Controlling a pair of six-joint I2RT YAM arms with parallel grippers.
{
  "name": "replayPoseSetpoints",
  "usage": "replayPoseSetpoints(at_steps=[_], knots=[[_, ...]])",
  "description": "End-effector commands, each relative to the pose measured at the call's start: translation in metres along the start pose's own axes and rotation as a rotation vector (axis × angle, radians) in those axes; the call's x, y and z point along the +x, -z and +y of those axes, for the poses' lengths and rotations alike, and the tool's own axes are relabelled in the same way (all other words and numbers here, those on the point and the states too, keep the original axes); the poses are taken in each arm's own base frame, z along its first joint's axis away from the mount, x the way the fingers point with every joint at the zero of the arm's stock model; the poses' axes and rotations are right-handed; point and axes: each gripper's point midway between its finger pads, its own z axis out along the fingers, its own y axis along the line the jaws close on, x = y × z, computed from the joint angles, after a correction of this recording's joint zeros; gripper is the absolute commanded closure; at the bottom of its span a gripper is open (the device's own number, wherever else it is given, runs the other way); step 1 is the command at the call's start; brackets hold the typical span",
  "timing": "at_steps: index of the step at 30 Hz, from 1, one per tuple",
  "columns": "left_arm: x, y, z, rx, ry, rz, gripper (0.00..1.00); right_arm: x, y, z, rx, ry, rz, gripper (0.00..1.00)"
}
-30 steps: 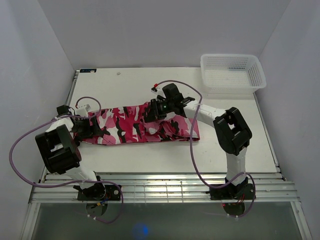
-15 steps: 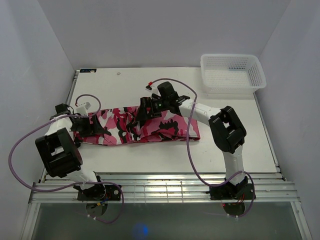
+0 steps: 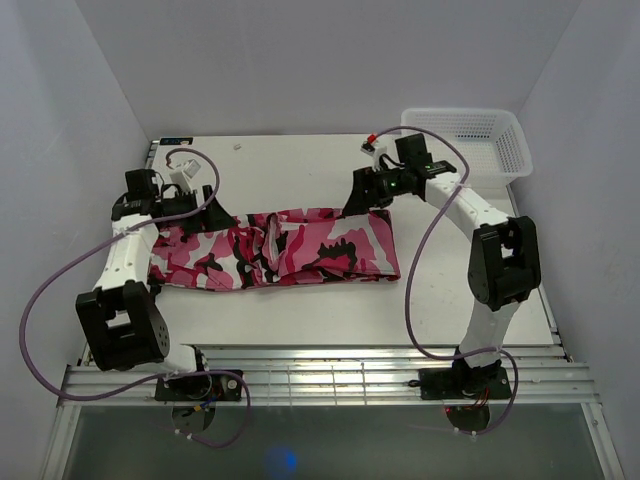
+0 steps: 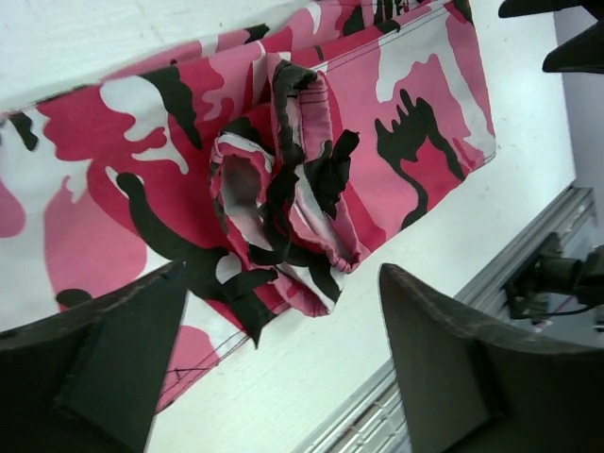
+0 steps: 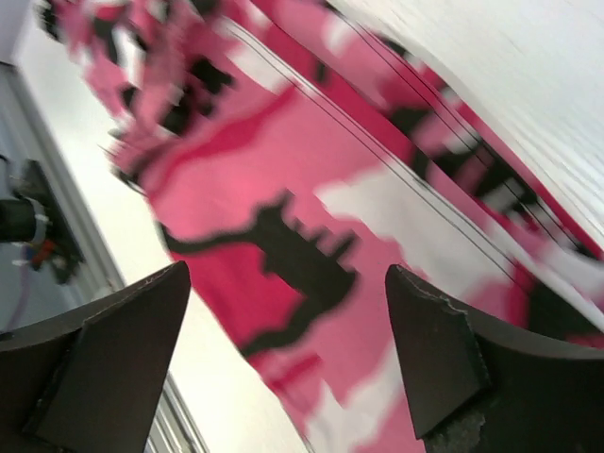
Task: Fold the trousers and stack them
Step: Fold the trousers
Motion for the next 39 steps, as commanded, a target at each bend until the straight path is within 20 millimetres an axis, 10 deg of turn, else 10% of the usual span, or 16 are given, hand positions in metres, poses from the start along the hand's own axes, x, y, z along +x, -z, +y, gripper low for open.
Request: replayPoseSetpoints(at_steps=[1,10,23,36,39], knots=[[0.009,-0.014,0.002,0.009,0.191,0.013,0.03,0.047,0.04,-0.024,0.099,0.076,0.148,0.09],[0.047,-0.053,0.002,-0.02,0.448,0.106,0.02,0.089,0.1,-0.054,0.302,0.307,0.261,0.03],[0.078,-0.118,-0.023,-0.15,0.5,0.211,0.02,0.171,0.084,-0.095,0.357,0.268,0.412,0.2],[0.094,-0.124,0.0,-0.373,0.395,0.21,0.03,0.173,0.083,-0.091,0.345,0.245,0.408,0.23],[0.095,-0.114,0.007,-0.432,0.355,0.215,0.17,0.174,0.085,-0.092,0.355,0.251,0.413,0.23]])
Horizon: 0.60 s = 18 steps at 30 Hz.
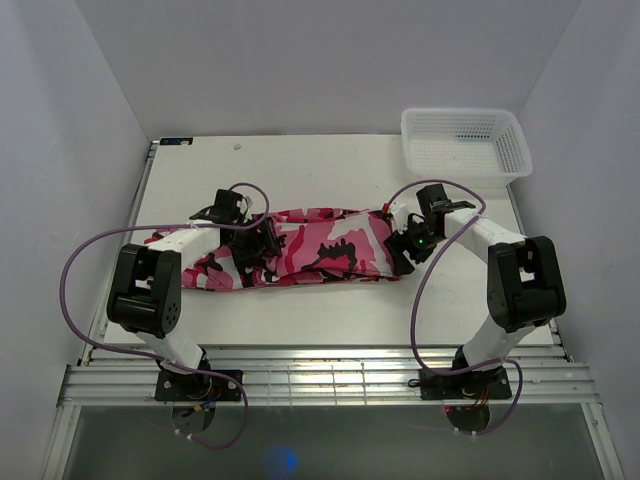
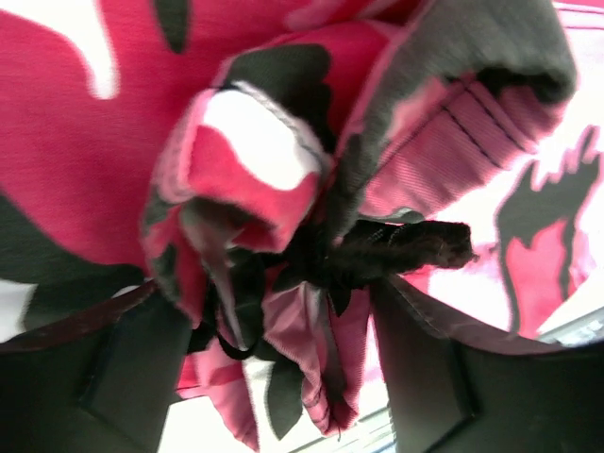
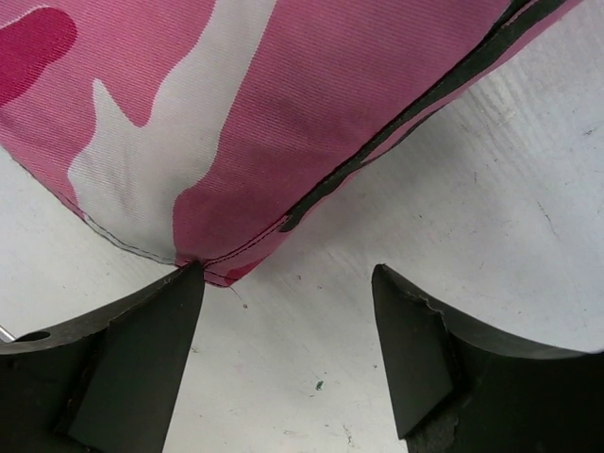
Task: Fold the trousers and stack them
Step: Fold the trousers
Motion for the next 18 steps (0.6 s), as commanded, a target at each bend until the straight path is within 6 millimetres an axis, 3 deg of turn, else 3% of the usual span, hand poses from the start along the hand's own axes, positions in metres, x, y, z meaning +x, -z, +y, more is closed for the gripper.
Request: replayPoseSetpoints(at_steps=[1,4,8,12,18], knots=[[-0.02,0.019,0.007,-0.088,-0.07,-0.09,0.2,-0.008,0.006,-0.004,0.024,0.029,-0.024,0.23],[-0.019,0.024,0.009,-0.107,-0.075,-0.09,0.22,-0.005,0.006,-0.003,0.03,0.028,-0.015,0.24],[-0.019,0.027,0.015,-0.147,-0.068,-0.081,0.12,0.0,0.007,-0.003,0.034,0.033,-0.007,0.25],[-0.023,0.028,0.013,-0.147,-0.086,-0.091,0.11,0.0,0.007,-0.002,0.035,0.03,-0.009,0.26],[-0.017,0.02,0.018,-0.145,-0.09,-0.069,0.31,-0.001,0.008,-0.001,0.034,0.024,-0.013,0.26]])
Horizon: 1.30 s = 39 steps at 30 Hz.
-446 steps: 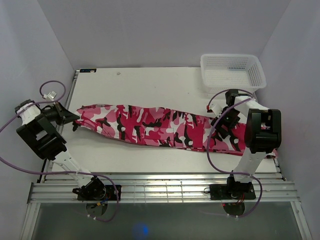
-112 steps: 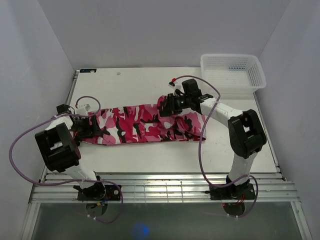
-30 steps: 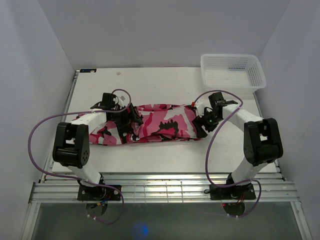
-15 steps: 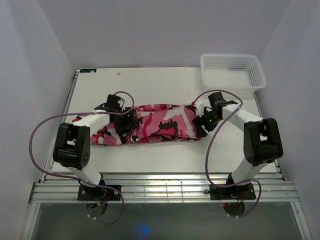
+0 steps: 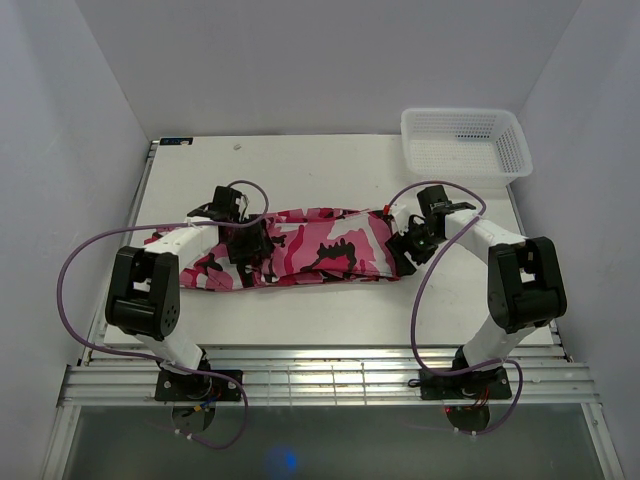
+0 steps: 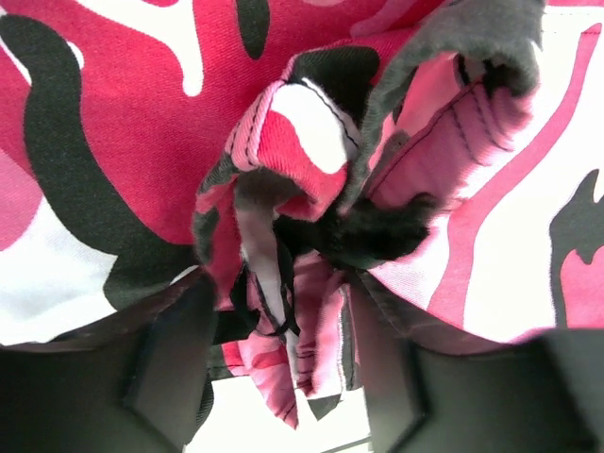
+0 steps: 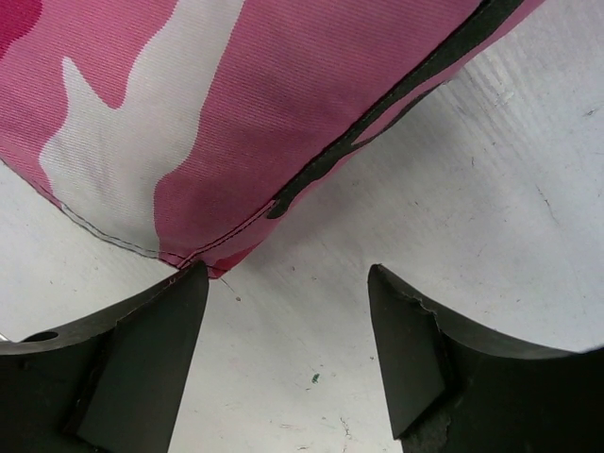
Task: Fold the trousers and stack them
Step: Fold the trousers
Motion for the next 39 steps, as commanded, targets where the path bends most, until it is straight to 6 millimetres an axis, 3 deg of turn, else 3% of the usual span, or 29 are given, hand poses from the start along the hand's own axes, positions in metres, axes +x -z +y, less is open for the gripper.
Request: replayPoseSetpoints(at_steps=[1,2,4,5,7,8,9,10,12,13,15,24,31,32,35,39], knots=[[-0.008,0.007,-0.002,0.0,-0.01,-0.033,0.36,-0.007,0.008,0.0,0.018,0.021,-0.03,0.26],[-0.006,0.007,0.0,-0.013,-0.002,-0.029,0.52,-0.007,0.008,0.0,0.019,0.022,-0.028,0.26],[-0.006,0.011,-0.001,0.0,0.003,-0.038,0.62,-0.008,0.01,0.0,0.022,0.029,-0.033,0.26],[-0.007,0.014,-0.003,0.008,-0.001,-0.053,0.72,-0.007,0.011,0.0,0.022,0.029,-0.031,0.26],[-0.01,0.025,-0.009,0.044,-0.016,-0.089,0.75,-0.007,0.012,0.001,0.023,0.031,-0.032,0.26],[-0.013,0.029,-0.012,0.059,-0.025,-0.106,0.73,-0.007,0.012,0.001,0.023,0.029,-0.032,0.26],[-0.014,0.032,-0.014,0.066,-0.028,-0.116,0.52,-0.008,0.013,0.001,0.022,0.029,-0.036,0.26],[-0.014,0.034,-0.015,0.072,-0.034,-0.12,0.38,-0.008,0.013,0.002,0.021,0.026,-0.037,0.26],[-0.011,0.033,-0.014,0.072,-0.033,-0.105,0.13,-0.009,0.013,0.003,0.015,0.023,-0.04,0.26],[-0.01,0.033,-0.013,0.065,-0.025,-0.096,0.06,-0.01,0.013,0.002,0.016,0.02,-0.041,0.26],[-0.009,0.031,-0.012,0.063,-0.024,-0.093,0.02,-0.01,0.013,0.003,0.015,0.017,-0.042,0.26],[0.003,-0.004,-0.004,0.055,0.022,-0.025,0.04,-0.009,0.011,0.003,0.011,0.008,-0.043,0.24],[-0.01,0.009,-0.035,0.205,-0.021,-0.061,0.42,-0.01,0.014,0.006,0.007,0.016,-0.055,0.23],[-0.012,0.014,-0.038,0.217,-0.032,-0.075,0.54,-0.012,0.017,0.007,0.009,0.018,-0.064,0.22],[-0.014,0.028,-0.047,0.261,-0.064,-0.1,0.69,-0.022,0.029,0.006,-0.001,0.015,-0.127,0.18],[-0.014,0.042,-0.062,0.332,-0.09,-0.096,0.96,-0.042,0.053,-0.006,-0.016,-0.059,-0.238,0.04]])
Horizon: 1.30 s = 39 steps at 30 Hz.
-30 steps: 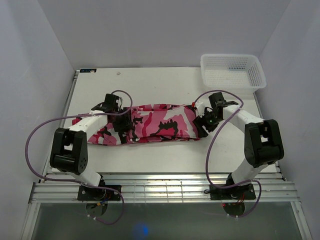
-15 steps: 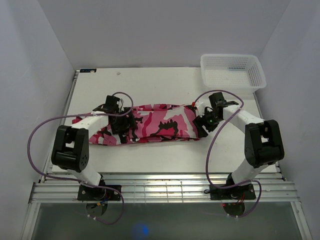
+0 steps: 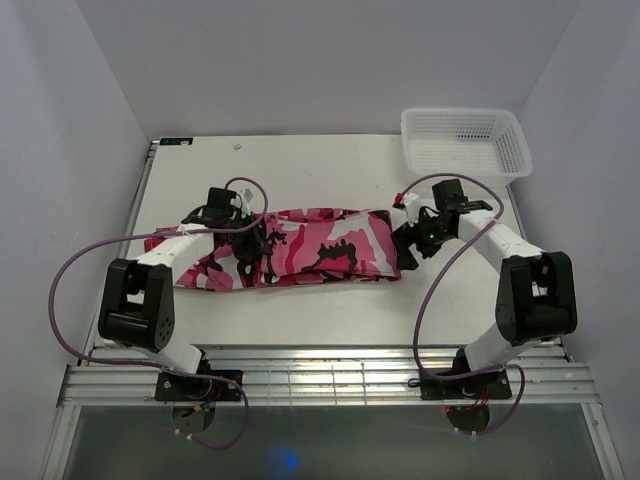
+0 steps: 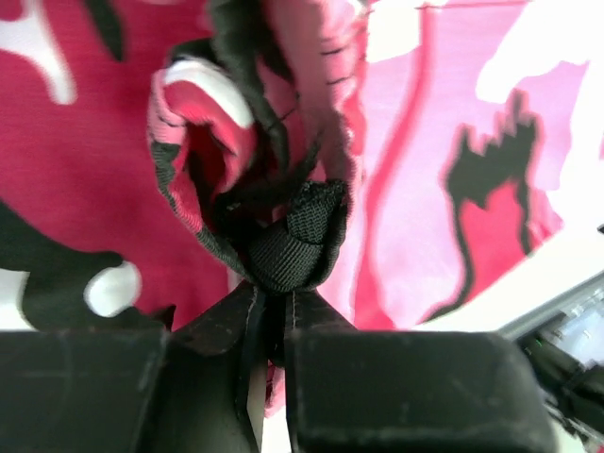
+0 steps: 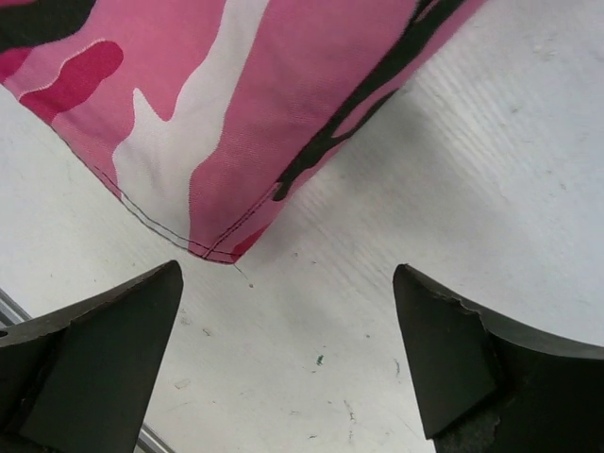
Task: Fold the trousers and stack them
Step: Fold the trousers
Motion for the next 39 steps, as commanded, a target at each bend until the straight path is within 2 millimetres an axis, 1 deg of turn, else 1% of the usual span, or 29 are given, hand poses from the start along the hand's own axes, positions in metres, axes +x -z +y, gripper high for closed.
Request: replayPoseSetpoints(at_steps=[1,4,5,8,9,10,11,12,13,15,16,19,20,22,23,25,26,27,28,29,30,31,32,33,34,35,36,37,39], knots=[[-0.016,0.026,-0.041,0.162,-0.065,-0.047,1.0,-0.036,0.031,-0.009,-0.019,-0.068,-0.161,0.02],[-0.02,0.034,-0.064,0.249,-0.081,-0.036,1.0,-0.05,0.05,-0.021,-0.034,-0.124,-0.236,0.04],[-0.027,0.036,-0.072,0.275,-0.092,-0.051,1.0,-0.053,0.054,-0.021,-0.043,-0.127,-0.249,0.05],[-0.031,0.036,-0.094,0.354,-0.082,-0.032,1.0,-0.059,0.067,-0.014,-0.056,-0.065,-0.296,0.06],[-0.039,0.038,-0.104,0.374,-0.079,-0.041,1.0,-0.059,0.069,-0.012,-0.06,-0.027,-0.311,0.08],[-0.039,0.033,-0.111,0.389,-0.084,-0.033,1.0,-0.052,0.066,-0.008,-0.066,-0.017,-0.306,0.09],[-0.041,0.032,-0.116,0.402,-0.08,-0.03,1.0,-0.054,0.072,-0.005,-0.048,0.02,-0.331,0.1],[-0.046,0.032,-0.122,0.412,-0.079,-0.037,1.0,-0.051,0.071,-0.004,-0.036,0.067,-0.333,0.1],[-0.046,0.026,-0.123,0.411,-0.05,-0.023,1.0,-0.048,0.071,-0.003,-0.015,0.098,-0.334,0.1],[-0.048,0.024,-0.125,0.419,-0.023,-0.007,1.0,-0.04,0.064,0.001,0.056,0.207,-0.327,0.1],[-0.049,0.024,-0.128,0.426,-0.005,0.0,1.0,-0.041,0.063,0.003,0.089,0.245,-0.331,0.1],[-0.05,0.026,-0.136,0.454,-0.001,0.011,1.0,-0.048,0.053,0.015,0.175,0.388,-0.357,0.1],[-0.05,0.028,-0.14,0.465,-0.004,0.012,1.0,-0.054,0.05,0.025,0.187,0.44,-0.363,0.1],[-0.051,0.031,-0.148,0.486,-0.009,0.015,1.0,-0.059,0.042,0.035,0.188,0.488,-0.384,0.1],[-0.051,0.033,-0.152,0.491,-0.003,0.017,1.0,-0.063,0.039,0.045,0.164,0.512,-0.396,0.1],[-0.052,0.036,-0.157,0.497,0.003,0.014,1.0,-0.083,0.042,0.057,0.131,0.489,-0.458,0.1],[-0.052,0.037,-0.16,0.5,0.015,0.018,1.0,-0.092,0.041,0.067,0.088,0.478,-0.482,0.1],[-0.053,0.039,-0.162,0.504,0.012,0.013,1.0,-0.101,0.043,0.073,0.059,0.413,-0.509,0.1],[-0.052,0.039,-0.164,0.502,0.012,0.012,1.0,-0.124,0.055,0.077,0.058,0.399,-0.572,0.1],[-0.05,0.039,-0.163,0.5,0.018,0.015,1.0,-0.133,0.05,0.088,0.005,0.333,-0.585,0.1],[-0.049,0.039,-0.164,0.5,0.021,0.018,1.0,-0.143,0.052,0.093,-0.015,0.317,-0.608,0.1],[-0.047,0.038,-0.164,0.492,0.024,0.019,1.0,-0.164,0.058,0.097,-0.023,0.304,-0.656,0.1],[-0.046,0.035,-0.162,0.482,0.028,0.02,1.0,-0.17,0.046,0.105,-0.074,0.21,-0.637,0.1],[-0.045,0.035,-0.161,0.47,0.032,0.018,1.0,-0.182,0.045,0.109,-0.092,0.177,-0.655,0.1],[-0.042,0.032,-0.158,0.45,0.04,0.024,1.0,-0.199,0.039,0.109,-0.117,0.135,-0.647,0.1],[-0.043,0.029,-0.156,0.436,0.045,0.018,1.0,-0.205,0.031,0.116,-0.153,0.069,-0.623,0.1],[-0.038,0.025,-0.152,0.408,0.053,0.032,1.0,-0.213,0.027,0.118,-0.169,0.027,-0.617,0.1],[-0.036,0.021,-0.148,0.379,0.064,0.034,1.0,-0.213,0.011,0.121,-0.197,-0.02,-0.552,0.1],[-0.027,0.013,-0.133,0.307,0.074,0.048,1.0,-0.213,-0.002,0.122,-0.216,-0.07,-0.504,0.1]])
